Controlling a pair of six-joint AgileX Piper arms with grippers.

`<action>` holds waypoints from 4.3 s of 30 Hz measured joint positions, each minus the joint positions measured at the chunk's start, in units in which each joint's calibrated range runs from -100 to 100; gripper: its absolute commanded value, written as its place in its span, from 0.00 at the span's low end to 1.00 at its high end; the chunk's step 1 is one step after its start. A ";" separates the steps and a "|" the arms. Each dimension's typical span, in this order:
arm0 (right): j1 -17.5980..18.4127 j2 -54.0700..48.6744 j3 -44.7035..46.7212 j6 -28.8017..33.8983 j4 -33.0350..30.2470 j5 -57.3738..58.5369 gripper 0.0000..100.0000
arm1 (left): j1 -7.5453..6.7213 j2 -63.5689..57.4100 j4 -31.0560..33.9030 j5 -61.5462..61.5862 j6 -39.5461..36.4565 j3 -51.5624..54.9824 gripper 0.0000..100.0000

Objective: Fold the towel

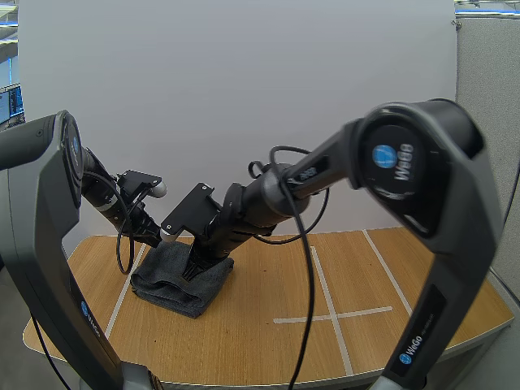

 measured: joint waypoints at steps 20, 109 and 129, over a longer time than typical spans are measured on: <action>-0.75 13.61 -4.03 -0.12 2.41 0.15 0.00 | 0.00 14.09 -2.50 -18.44 6.47 5.11 0.00; -17.92 -4.53 10.24 -11.52 14.48 29.52 0.00 | -12.29 9.44 -6.25 -38.51 2.63 17.41 0.00; -21.94 -13.61 10.24 -11.52 12.23 30.73 0.00 | -11.65 3.37 -9.02 -22.62 3.54 19.67 0.00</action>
